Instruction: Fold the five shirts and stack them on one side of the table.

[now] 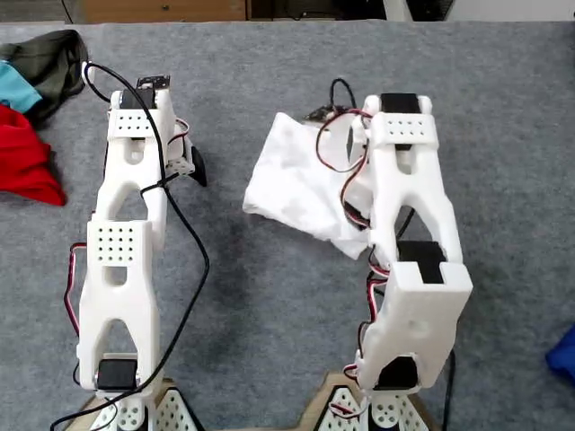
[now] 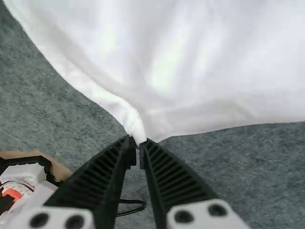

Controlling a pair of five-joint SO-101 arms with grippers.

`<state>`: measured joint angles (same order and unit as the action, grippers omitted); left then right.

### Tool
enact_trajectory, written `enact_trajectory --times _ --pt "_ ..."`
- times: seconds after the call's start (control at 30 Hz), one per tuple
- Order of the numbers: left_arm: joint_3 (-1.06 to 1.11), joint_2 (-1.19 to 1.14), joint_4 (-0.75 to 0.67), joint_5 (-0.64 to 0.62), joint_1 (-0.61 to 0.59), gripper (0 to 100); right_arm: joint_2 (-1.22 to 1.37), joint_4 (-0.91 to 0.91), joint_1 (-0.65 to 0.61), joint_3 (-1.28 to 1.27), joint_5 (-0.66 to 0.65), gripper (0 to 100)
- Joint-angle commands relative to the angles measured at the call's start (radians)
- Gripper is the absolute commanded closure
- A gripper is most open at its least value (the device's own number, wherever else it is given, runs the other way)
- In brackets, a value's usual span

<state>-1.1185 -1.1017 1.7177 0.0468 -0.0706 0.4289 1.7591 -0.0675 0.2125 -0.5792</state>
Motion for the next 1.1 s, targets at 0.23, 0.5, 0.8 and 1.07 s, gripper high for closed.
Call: enact_trajectory --times 0.23,0.5,0.8,1.07 --pt "-0.051 0.005 -0.011 0.009 0.031 71 -0.074 0.023 -0.015 -0.028 -0.005 96.2" --pt "-0.051 0.005 -0.011 0.009 0.031 71 -0.094 0.025 -0.015 -0.082 -0.012 93.9" --pt "-0.051 0.005 -0.011 0.011 0.031 71 -0.237 0.017 -0.022 -0.231 -0.023 93.7" --pt "-0.051 0.005 -0.011 0.011 0.031 71 -0.268 0.018 -0.022 -0.338 -0.028 93.6"
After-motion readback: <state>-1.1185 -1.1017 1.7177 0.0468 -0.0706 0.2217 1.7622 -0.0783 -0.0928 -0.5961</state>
